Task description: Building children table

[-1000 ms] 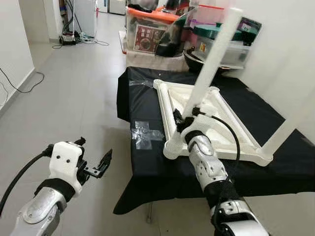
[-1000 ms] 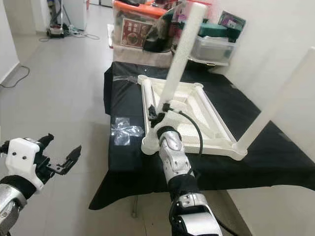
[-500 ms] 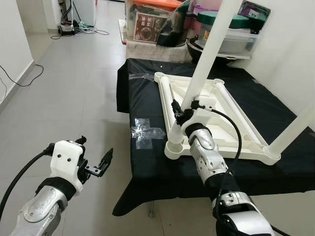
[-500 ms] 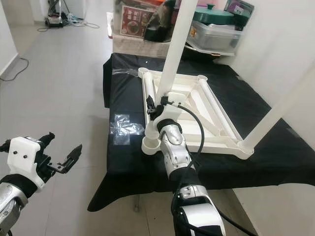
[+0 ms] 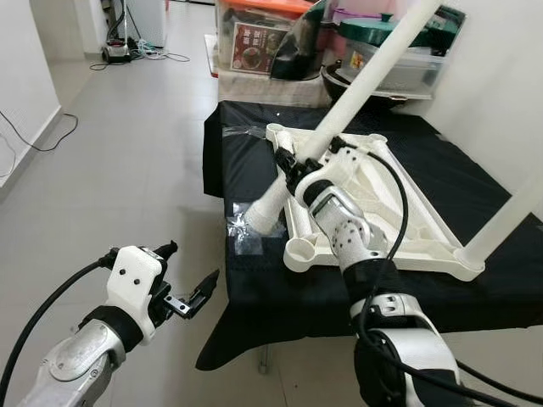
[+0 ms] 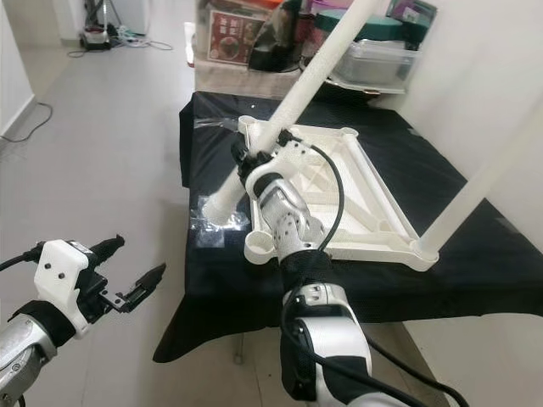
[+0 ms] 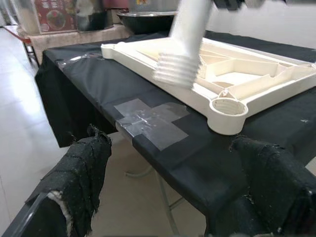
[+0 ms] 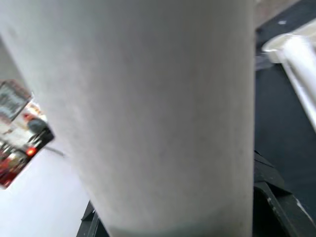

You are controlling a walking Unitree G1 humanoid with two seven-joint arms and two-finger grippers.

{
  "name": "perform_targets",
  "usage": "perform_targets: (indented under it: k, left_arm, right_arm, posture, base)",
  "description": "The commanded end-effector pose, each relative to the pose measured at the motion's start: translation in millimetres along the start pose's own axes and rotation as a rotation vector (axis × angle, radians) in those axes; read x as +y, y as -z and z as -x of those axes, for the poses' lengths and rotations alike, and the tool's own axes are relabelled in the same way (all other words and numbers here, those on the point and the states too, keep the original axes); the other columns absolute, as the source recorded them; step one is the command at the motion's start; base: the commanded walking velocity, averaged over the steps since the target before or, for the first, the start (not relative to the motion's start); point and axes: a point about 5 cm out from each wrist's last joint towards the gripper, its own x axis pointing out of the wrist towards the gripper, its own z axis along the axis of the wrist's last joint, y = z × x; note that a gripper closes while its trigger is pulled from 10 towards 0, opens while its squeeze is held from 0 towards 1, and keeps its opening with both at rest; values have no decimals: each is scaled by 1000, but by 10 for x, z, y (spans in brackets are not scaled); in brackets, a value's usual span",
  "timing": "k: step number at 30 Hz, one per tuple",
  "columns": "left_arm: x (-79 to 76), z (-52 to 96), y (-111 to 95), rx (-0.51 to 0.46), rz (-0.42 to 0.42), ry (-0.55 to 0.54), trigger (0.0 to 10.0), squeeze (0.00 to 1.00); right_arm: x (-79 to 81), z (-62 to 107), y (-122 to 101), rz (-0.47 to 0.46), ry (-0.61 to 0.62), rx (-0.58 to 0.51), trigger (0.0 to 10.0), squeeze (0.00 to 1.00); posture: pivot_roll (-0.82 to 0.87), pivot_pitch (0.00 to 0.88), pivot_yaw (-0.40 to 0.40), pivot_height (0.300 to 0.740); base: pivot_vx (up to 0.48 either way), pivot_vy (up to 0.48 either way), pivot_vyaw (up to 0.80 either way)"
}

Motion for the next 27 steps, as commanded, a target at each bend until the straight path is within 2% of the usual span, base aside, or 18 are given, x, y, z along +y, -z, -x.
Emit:
perform_targets:
  k: [1, 6, 7, 9, 20, 22, 27]
  left_arm:
    - [-26, -14, -24, 2, -17, 30, 10000, 0]
    - [82, -53, -39, 1, -66, -13, 10000, 0]
    - [82, -53, -39, 1, -66, -13, 10000, 0]
    - [106, -91, -61, -12, -61, -10, 10000, 0]
    - [88, -177, -47, -8, -46, 40, 10000, 0]
    - [53, -219, -37, -3, -42, 77, 10000, 0]
    - [53, -251, -44, -12, -40, 76, 10000, 0]
  right_arm:
    - [125, -7, -62, 5, -66, -7, 0, 0]
    - [339, 103, 27, 57, -229, 61, 0, 0]
    - [339, 103, 27, 57, -229, 61, 0, 0]
    - [492, 193, 89, 89, -334, 80, 0, 0]
    - [741, 344, 177, 93, -475, 122, 0, 0]
    - [839, 409, 196, 92, -520, 137, 0, 0]
    - [911, 450, 202, 95, -558, 140, 0, 0]
  posture:
    - [162, 0, -153, 740]
    - [162, 0, -154, 740]
    - [162, 0, -154, 740]
    - [152, 0, -146, 740]
    - [143, 0, -139, 740]
    - [143, 0, -139, 740]
    - [143, 0, -139, 740]
  base:
    - [0, 0, 0]
    - [0, 0, 0]
    - [0, 0, 0]
    - [0, 0, 0]
    - [0, 0, 0]
    - [0, 0, 0]
    - [0, 0, 0]
